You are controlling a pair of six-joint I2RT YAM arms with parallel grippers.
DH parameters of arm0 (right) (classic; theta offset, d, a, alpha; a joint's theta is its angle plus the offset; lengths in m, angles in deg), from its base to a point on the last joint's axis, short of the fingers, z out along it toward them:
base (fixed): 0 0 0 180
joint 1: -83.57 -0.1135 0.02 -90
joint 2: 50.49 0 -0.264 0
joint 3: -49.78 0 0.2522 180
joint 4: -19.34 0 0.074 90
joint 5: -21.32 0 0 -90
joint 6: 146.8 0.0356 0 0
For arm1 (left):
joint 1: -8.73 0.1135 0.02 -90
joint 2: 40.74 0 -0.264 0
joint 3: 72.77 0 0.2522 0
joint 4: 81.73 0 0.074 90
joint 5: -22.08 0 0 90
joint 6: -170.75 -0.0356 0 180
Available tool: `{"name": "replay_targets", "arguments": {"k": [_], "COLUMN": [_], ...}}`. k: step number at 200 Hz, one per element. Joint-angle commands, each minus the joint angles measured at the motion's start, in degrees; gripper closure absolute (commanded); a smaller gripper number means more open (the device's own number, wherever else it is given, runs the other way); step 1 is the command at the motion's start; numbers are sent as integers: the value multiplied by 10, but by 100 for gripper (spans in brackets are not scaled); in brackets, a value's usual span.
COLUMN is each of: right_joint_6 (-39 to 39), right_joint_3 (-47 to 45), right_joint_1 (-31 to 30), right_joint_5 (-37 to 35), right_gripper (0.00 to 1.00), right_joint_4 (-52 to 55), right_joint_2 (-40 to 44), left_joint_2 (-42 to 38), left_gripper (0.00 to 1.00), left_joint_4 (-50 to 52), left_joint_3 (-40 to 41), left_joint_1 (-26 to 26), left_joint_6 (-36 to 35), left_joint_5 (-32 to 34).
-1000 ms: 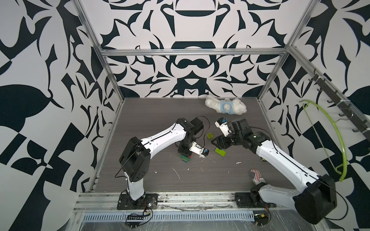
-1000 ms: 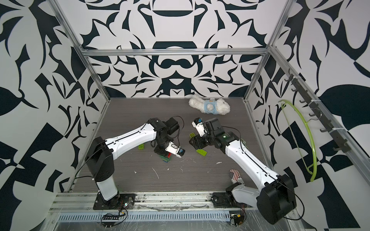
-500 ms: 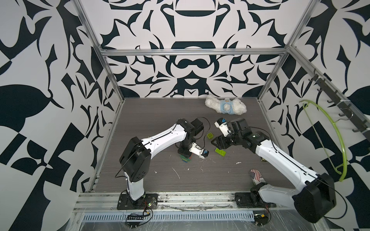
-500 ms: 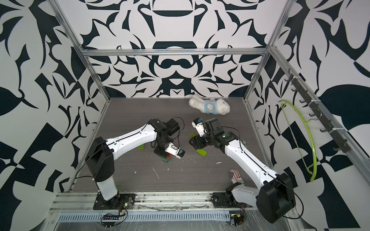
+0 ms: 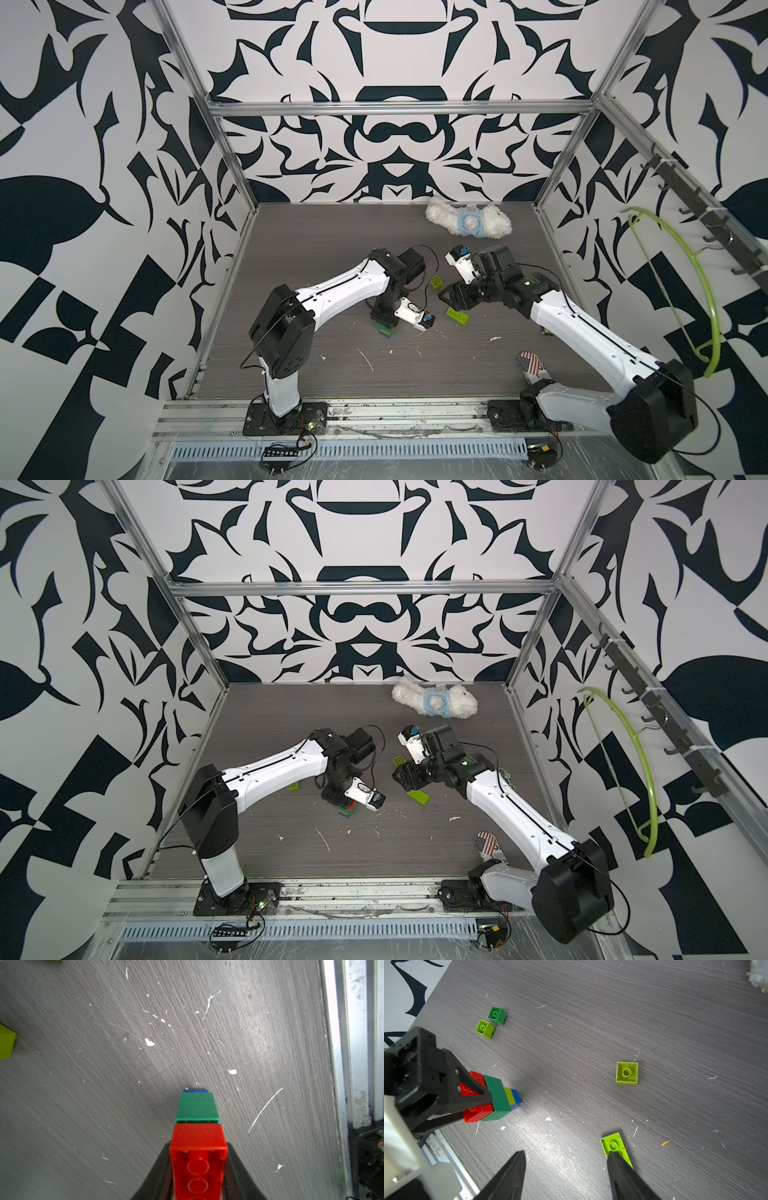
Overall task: Assemble a carrot with lego
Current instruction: Assemble the lego brick with the lego brick.
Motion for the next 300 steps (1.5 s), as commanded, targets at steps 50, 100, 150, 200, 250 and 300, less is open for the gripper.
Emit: {"name": "replay_targets", "arguments": {"k": [50,100,150,200,250,300], "right_joint_6": [-6,-6,-5,-5,-6,-6], "right_joint_3": [0,0,-2,2,5,6], "right_joint_1": [2,1,2,2,2,2], "right_joint_5": [2,2,2,-3,-4,-7], "right_gripper": [32,33,33,33,33,33], "right_joint_4": [-2,-1,-2,0,2,5], "right_joint_2": [7,6,8,10,2,1], "left_joint_2": [20,28,59,30,22,-3], "left_gripper": [99,100,100,100,80,58], "left_joint_4": [-2,-8,-16,-24,-27,-37], "left_joint_3": [36,61,99,83,60,53], "left_joint_1": [-17,-17,2,28,29,28], "left_joint_6": [18,25,43,81,118,124], "left_joint_5": [13,3,-20,-56,-66,-84]}}
